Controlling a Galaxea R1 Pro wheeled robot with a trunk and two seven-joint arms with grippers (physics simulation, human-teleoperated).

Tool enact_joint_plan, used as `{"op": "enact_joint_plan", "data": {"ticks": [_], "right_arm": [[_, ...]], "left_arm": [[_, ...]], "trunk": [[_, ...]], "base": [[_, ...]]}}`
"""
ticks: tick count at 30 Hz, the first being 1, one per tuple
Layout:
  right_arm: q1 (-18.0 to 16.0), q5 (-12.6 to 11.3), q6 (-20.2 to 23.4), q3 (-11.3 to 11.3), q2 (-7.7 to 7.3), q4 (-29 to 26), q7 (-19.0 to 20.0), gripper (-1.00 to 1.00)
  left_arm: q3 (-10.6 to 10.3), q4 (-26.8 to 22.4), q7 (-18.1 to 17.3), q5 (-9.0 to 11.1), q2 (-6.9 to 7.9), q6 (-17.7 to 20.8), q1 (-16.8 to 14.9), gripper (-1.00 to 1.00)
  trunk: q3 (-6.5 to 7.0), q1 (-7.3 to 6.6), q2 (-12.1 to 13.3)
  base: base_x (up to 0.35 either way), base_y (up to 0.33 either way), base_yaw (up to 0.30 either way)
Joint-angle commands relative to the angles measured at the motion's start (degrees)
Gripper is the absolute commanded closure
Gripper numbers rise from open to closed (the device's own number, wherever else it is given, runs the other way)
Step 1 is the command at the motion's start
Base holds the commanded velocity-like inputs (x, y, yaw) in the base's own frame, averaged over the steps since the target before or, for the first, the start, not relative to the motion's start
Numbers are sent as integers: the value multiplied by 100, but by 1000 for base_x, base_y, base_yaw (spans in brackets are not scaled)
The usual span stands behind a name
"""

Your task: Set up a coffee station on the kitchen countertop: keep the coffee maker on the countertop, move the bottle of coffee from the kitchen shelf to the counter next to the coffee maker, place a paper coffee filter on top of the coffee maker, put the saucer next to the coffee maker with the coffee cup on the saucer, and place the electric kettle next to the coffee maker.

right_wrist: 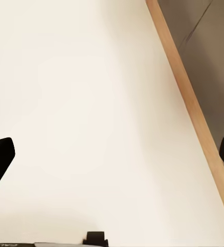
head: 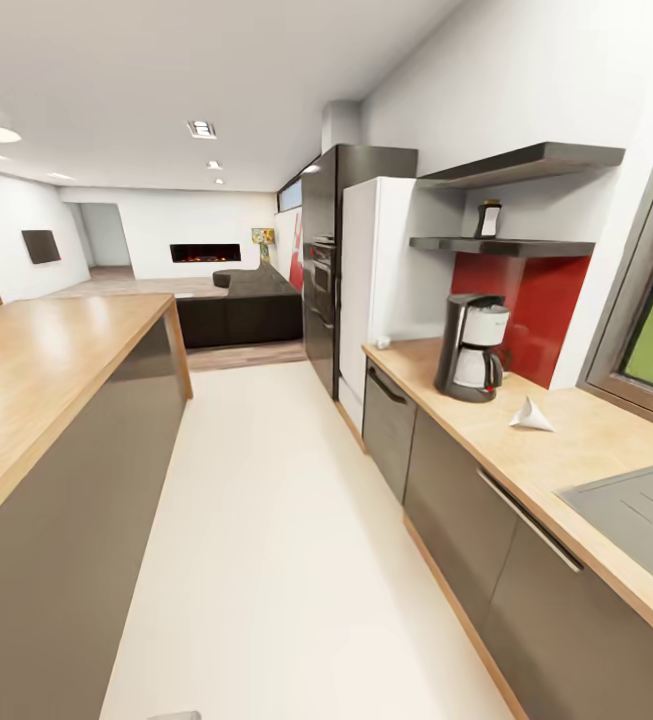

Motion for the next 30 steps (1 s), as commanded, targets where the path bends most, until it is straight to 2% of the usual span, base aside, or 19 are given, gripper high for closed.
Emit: {"op": "enact_joint_plan", "data": {"ticks": [1,30], "right_arm": [[-2,2,-16,0,1,5,0,-100],[-2,-4,-16,-31,3,-1,-39,-100]], "left_arm": [[4,6,-2,23,4,-19,-3,-100],[1,16,-12,25,49,-33,-5,-100]], "trunk": [[-3,5,-4],[-3,5,-4]], "base": [[321,71,0],[328,93,0]]}}
